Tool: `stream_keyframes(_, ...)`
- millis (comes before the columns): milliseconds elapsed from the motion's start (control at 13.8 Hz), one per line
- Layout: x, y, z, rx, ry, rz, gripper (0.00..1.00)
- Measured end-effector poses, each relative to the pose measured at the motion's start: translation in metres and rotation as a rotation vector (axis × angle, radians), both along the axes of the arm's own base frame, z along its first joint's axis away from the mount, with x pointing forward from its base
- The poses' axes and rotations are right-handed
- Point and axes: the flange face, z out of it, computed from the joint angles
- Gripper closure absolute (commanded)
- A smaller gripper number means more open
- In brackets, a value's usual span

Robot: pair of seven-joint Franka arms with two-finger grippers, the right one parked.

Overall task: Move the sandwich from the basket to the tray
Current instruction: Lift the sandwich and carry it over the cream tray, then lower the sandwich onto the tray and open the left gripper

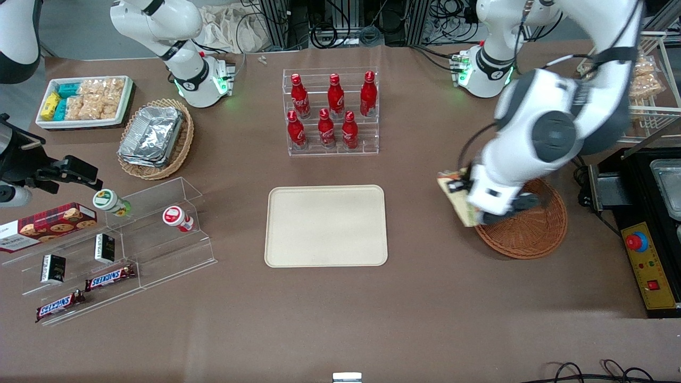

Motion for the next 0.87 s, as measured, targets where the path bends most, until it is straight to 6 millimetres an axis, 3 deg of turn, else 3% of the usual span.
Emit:
stream_keyframes(289,-0.003,-0.097,-0.049,-0.018,0.01,-0.174,0.99)
stream_keyframes(506,0.012,-0.135,-0.114,-0.045,0.016,-0.219,1.0)
stream_keyframes(651,0.008,-0.159,-0.162,-0.017,-0.001,-0.26,1.0)
stream_keyframes(723,0.004,-0.167,-0.181,-0.007,-0.003,-0.267,0.95)
stream_keyframes(795,0.002,-0.173,-0.196,-0.003,-0.005,-0.274,0.78)
stream_keyframes(867,0.0,-0.176,-0.207,0.004,-0.008,-0.285,0.42)
